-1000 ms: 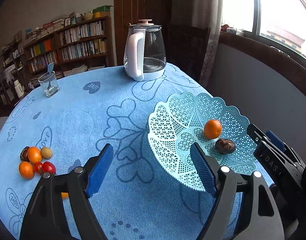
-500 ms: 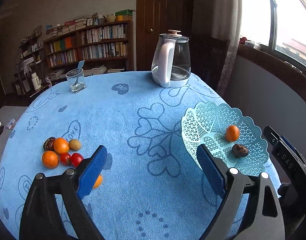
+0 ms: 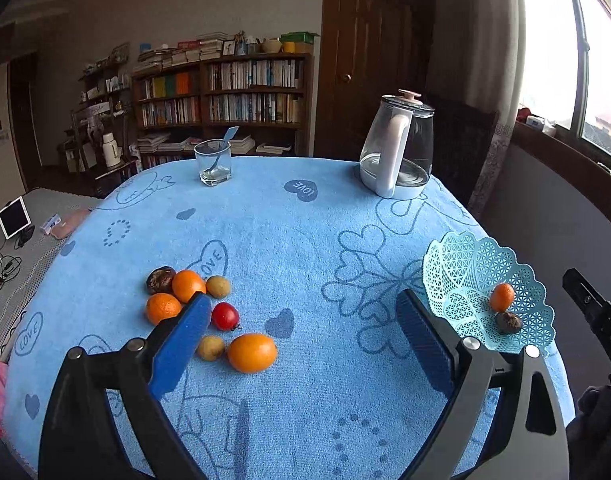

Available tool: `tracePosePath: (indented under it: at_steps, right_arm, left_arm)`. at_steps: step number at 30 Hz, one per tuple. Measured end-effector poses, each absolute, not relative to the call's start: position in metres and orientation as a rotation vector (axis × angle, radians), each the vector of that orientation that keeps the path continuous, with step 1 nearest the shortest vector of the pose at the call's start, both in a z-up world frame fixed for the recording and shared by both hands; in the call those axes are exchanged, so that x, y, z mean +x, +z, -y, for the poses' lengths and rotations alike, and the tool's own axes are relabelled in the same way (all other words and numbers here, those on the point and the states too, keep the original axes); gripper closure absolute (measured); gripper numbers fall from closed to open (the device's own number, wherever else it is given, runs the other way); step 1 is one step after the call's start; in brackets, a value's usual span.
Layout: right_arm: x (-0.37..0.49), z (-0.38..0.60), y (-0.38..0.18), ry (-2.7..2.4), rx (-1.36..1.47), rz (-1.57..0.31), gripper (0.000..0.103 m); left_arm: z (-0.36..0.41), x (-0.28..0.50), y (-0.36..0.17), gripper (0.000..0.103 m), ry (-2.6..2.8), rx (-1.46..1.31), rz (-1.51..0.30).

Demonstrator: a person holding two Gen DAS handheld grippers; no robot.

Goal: Organize fruits
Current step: 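Move both open grippers back toward the fruit cluster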

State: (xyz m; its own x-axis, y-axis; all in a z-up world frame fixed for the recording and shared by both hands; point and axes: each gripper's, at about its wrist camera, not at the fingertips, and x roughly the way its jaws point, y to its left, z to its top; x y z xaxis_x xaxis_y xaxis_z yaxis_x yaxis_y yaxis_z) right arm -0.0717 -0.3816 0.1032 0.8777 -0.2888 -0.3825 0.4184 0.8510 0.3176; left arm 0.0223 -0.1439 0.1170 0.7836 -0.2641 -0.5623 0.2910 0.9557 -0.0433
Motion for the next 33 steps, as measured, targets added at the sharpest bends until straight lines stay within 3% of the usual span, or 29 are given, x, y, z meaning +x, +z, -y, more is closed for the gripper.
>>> tracePosePath:
  at_steps: [18,33]
  right_arm:
    - [-0.056,0.327,0.091,-0.226,0.335,-0.420,0.027]
    - [-0.041,0.269,0.066,-0.093,0.234,-0.528,0.027]
  left_arm:
    - [0.064,0.035,0.111,0.010,-0.104,-0.010,-0.602]
    - [0.026,0.060,0.068,0.010,-0.004,-0.025,-0.698]
